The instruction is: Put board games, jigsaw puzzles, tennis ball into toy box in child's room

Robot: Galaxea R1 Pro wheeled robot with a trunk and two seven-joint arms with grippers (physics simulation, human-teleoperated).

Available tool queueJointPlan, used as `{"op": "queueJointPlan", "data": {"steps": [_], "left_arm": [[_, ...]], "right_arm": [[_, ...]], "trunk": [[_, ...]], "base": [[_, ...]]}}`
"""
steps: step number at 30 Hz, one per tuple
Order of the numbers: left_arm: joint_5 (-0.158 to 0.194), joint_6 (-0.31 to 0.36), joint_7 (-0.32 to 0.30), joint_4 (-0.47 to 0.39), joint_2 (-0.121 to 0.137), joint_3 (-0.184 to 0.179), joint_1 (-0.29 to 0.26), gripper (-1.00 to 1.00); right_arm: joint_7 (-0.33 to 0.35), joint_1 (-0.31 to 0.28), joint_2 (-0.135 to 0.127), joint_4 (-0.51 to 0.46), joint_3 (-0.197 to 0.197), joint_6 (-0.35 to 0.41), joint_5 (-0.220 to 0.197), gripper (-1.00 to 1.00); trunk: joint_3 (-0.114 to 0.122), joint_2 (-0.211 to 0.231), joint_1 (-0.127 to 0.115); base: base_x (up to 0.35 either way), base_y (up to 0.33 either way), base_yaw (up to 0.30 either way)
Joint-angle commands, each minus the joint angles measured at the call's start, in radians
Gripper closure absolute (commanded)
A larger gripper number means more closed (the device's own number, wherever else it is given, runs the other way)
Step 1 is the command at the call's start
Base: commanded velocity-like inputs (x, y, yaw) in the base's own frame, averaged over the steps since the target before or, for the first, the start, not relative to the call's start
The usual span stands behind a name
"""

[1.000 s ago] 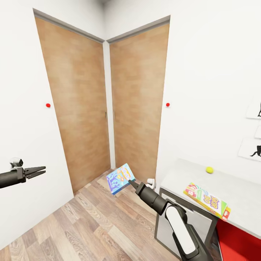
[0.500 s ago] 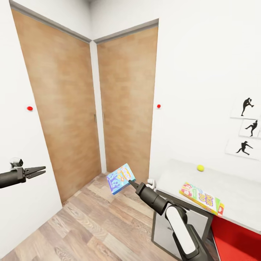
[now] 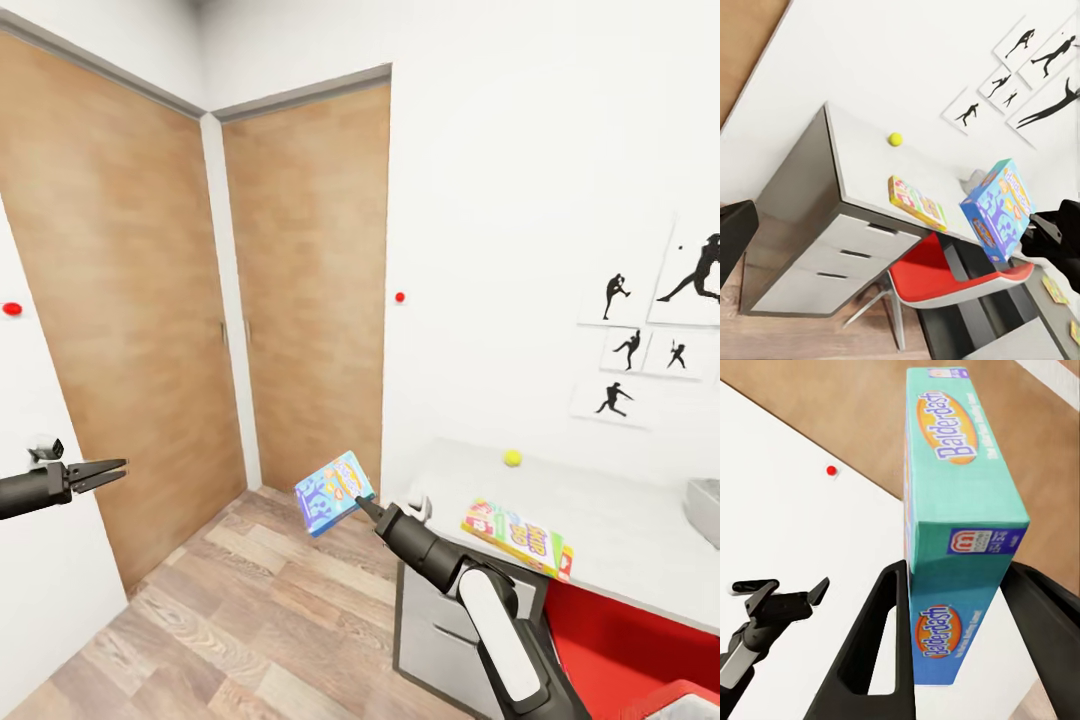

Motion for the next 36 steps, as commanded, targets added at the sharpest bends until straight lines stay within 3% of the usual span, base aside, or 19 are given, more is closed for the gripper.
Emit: {"op": "queueJointPlan", "data": {"steps": [1, 12, 18, 36], "left_arm": [[0.0, 0.011, -0.004, 0.0, 0.0, 0.0, 0.0, -1.0], [-0.001, 0.011, -0.004, 0.0, 0.0, 0.0, 0.0, -1.0], [-0.001, 0.011, -0.004, 0.0, 0.0, 0.0, 0.0, -1.0], [0.0, 0.01, -0.004, 0.0, 0.0, 0.0, 0.0, -1.0]], "right_arm": [[0.001, -0.001, 0.0, 0.0, -0.001, 0.006, -0.008, 1.0], [0.001, -0.001, -0.001, 0.003, -0.001, 0.006, -0.008, 1.0], [0.001, -0.001, 0.0, 0.003, -0.001, 0.006, -0.008, 1.0], [0.001, -0.001, 0.002, 0.005, -0.001, 0.005, -0.008, 1.0]], "trunk": [[0.001, -0.001, 0.0], [0.012, -0.001, 0.0], [0.037, 0.041, -0.023], [0.056, 0.041, -0.023]], "base": [[0.0, 0.0, -0.244], [0.0, 0.0, -0.243], [0.0, 0.0, -0.243], [0.013, 0.008, -0.241]]}}
